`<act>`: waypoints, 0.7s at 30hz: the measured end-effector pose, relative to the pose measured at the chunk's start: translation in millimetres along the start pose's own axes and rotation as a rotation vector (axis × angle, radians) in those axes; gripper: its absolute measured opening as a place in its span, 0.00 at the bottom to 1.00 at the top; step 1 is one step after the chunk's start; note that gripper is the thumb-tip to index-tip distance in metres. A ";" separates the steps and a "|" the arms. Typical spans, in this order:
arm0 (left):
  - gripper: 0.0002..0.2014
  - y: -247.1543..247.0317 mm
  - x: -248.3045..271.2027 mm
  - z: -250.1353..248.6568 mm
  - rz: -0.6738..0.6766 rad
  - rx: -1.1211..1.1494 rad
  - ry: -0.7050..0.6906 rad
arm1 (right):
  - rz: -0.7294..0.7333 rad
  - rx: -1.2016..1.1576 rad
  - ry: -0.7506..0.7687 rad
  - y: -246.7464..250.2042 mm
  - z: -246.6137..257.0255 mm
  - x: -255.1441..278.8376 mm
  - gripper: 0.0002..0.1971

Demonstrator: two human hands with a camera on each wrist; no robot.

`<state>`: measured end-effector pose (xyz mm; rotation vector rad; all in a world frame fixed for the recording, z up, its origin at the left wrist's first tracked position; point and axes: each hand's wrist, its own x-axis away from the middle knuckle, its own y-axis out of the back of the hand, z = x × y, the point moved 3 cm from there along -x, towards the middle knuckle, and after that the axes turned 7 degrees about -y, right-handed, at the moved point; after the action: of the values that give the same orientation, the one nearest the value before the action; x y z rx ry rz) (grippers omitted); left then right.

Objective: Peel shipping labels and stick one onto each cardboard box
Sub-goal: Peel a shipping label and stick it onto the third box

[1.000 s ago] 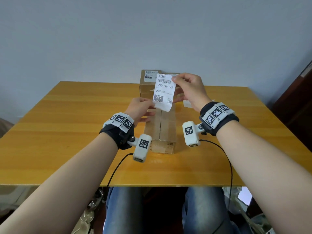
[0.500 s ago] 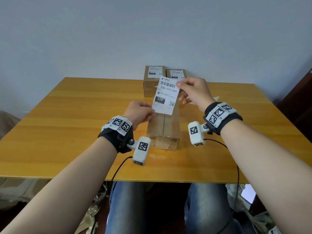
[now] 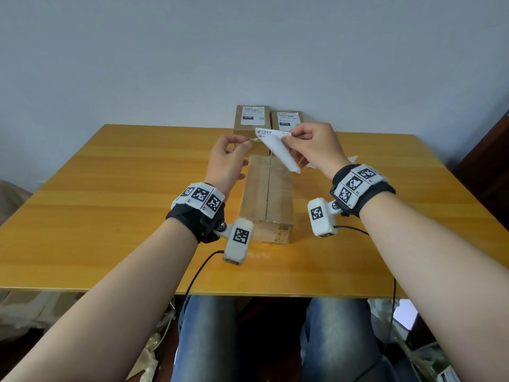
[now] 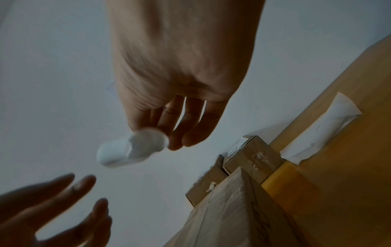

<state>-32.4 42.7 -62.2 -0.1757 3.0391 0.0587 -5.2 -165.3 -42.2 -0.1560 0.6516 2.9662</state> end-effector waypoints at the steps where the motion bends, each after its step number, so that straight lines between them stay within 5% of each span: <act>1: 0.05 -1.9 0.6 -4.7 0.003 -0.009 -0.051 | -0.014 0.044 0.009 -0.5 1.2 0.7 0.05; 7: 0.11 -12.1 1.5 -11.2 0.135 -0.076 -0.066 | -0.012 0.149 0.041 -5.5 4.1 0.0 0.08; 15: 0.19 -10.6 5.3 1.4 0.217 -0.158 0.143 | -0.058 0.148 0.026 -5.2 6.1 -0.1 0.09; 21: 0.13 -1.6 6.8 12.0 0.231 -0.199 0.160 | -0.080 0.058 -0.038 0.5 1.3 -4.4 0.06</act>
<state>-37.8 40.9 -74.9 0.1666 3.1936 0.3829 -1.0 -165.5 -40.4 -0.1180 0.7091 2.8631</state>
